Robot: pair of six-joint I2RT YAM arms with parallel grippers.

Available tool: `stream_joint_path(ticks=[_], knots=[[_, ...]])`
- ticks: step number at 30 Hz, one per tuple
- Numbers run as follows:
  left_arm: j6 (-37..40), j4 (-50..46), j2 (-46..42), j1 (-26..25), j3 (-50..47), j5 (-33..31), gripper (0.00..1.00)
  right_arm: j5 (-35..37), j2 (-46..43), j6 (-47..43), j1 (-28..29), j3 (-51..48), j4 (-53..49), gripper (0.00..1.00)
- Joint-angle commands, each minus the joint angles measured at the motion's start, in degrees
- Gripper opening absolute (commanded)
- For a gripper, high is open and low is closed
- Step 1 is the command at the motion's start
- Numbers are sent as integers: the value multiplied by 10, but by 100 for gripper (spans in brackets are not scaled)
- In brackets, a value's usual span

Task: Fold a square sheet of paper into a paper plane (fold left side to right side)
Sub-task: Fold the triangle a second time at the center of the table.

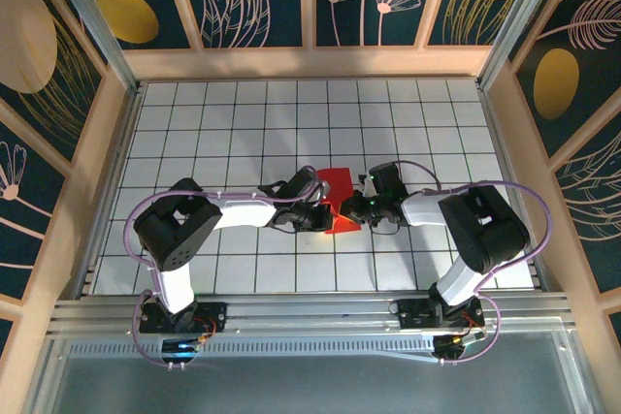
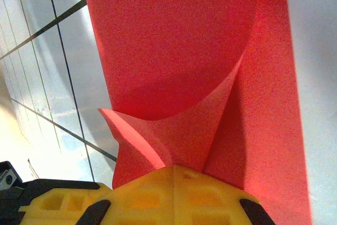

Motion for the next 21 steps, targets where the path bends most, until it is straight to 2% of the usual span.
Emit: stream_joint_path(ticks=[1,21], knots=[[7,-16,9,-3,-5,0,4,27,15,-9,6,-7,-43,0],[10,-28,25,-3,-14,-19,0,19,-23,-19,7,37,-50,0]])
